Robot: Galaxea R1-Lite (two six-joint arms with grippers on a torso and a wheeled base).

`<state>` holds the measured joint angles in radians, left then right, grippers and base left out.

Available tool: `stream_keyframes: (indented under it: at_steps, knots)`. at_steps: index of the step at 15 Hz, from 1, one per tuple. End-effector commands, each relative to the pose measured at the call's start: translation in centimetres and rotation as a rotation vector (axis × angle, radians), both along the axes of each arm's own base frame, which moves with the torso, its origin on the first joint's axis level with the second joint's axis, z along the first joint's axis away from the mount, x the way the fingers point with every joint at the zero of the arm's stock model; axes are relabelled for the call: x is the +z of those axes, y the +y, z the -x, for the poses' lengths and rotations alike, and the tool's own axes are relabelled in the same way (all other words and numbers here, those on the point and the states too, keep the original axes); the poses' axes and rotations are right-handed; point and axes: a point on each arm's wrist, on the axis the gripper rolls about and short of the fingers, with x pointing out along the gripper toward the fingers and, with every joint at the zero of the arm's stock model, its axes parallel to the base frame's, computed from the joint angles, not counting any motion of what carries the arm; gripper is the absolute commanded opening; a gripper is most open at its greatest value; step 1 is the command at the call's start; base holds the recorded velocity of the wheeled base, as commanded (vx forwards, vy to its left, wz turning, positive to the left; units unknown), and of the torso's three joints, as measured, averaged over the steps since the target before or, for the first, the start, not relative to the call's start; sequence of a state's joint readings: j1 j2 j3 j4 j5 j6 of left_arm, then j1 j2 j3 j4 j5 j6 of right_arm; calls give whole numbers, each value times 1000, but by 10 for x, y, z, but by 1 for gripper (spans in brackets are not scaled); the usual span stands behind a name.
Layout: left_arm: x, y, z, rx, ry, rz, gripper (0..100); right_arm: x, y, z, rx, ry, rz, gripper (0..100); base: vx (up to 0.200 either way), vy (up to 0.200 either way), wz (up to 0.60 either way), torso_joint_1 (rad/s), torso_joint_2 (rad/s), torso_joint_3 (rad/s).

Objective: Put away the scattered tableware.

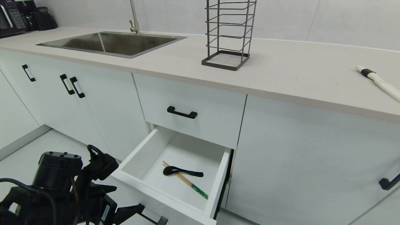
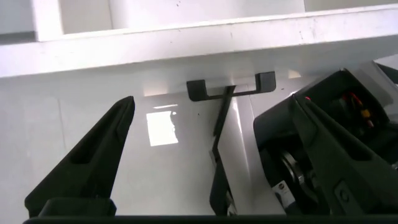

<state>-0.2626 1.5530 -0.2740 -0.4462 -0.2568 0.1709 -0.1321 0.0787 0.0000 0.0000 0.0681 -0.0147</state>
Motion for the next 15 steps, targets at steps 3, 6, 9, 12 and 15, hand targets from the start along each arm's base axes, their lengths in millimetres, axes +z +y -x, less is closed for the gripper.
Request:
stream_keyframes:
  at_steps: [3, 6, 9, 12, 15]
  knots:
    - [-17, -5, -14, -3, 34, -4, 100, 0, 0, 0, 1, 3, 0, 100, 0, 0, 0, 0, 0, 0]
    - [-21, -14, -21, -32, 1, 3, 100, 0, 0, 0, 0, 3, 0, 100, 0, 0, 0, 0, 0, 0]
    - [-23, -19, -25, -47, -22, 10, 100, 0, 0, 0, 0, 3, 0, 100, 0, 0, 0, 0, 0, 0]
    - [-25, -21, -32, -46, -64, 21, 100, 0, 0, 0, 0, 3, 0, 100, 0, 0, 0, 0, 0, 0]
    - [-32, -24, -44, -24, -128, 20, 100, 0, 0, 0, 1, 3, 0, 100, 0, 0, 0, 0, 0, 0]
